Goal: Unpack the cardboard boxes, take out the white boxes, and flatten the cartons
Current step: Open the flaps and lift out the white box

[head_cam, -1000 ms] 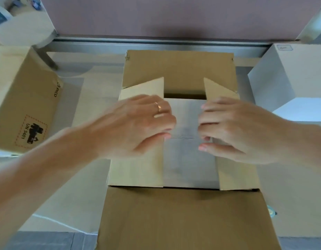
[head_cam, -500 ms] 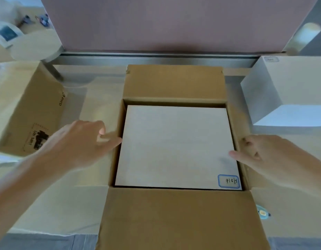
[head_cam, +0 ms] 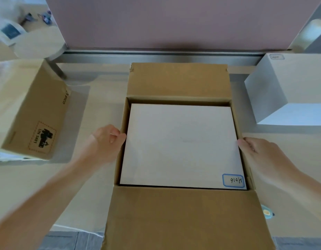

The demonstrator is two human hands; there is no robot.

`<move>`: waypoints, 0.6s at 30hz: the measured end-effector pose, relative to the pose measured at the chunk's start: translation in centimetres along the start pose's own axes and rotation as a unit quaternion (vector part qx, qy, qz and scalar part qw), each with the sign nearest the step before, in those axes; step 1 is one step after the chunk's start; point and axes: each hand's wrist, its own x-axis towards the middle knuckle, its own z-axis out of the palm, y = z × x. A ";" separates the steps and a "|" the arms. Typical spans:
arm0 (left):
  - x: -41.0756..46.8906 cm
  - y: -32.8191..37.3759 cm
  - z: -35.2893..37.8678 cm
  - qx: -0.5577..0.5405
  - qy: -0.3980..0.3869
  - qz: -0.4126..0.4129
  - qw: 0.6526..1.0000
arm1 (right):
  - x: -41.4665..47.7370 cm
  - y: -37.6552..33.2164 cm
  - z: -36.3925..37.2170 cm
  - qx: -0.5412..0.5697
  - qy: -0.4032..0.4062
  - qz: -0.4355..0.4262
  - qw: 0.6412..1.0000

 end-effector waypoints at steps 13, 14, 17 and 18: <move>-3.4 2.5 2.0 -0.149 -0.069 -0.020 0.986 | -4.5 -5.8 0.0 0.265 -0.059 0.103 0.957; -3.3 2.8 2.0 -0.150 -0.059 -0.030 0.986 | -4.2 -5.9 0.3 0.291 -0.050 0.120 0.948; -2.8 2.6 2.3 -0.169 -0.044 -0.016 0.984 | -3.0 -6.8 0.9 0.360 -0.035 0.172 0.916; -2.8 2.6 2.3 -0.163 -0.036 -0.015 0.986 | -2.5 -7.0 1.1 0.373 -0.037 0.182 0.909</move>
